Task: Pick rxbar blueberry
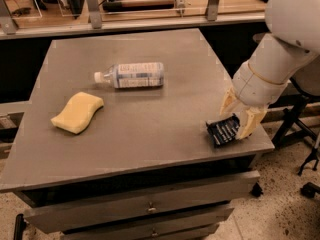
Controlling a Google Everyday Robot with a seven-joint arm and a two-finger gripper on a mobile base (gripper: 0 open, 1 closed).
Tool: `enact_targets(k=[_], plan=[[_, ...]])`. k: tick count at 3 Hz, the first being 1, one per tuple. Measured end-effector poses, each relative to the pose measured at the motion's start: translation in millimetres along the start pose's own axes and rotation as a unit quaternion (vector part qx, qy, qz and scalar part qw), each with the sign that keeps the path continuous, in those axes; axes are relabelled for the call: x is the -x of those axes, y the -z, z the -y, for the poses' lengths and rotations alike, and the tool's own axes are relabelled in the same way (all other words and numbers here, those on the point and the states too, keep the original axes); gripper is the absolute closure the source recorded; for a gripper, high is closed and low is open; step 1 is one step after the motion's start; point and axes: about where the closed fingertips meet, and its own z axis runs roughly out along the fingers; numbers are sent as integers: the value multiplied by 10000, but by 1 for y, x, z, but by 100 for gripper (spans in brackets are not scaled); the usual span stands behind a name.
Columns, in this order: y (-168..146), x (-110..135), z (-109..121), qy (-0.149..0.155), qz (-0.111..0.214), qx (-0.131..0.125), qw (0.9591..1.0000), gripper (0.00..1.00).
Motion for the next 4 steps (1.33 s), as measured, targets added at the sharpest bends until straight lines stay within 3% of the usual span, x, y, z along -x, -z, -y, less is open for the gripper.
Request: enact_targets(k=[1,2,3,4], plan=[[25,-2,14,-344,486,-859,9945,100],[45,1,29,-666,878,-1347,9847,100],[57,4,44,-795,1490,-1853,9681,100],[61,13,47,-812,1701,-1909,9634,100]])
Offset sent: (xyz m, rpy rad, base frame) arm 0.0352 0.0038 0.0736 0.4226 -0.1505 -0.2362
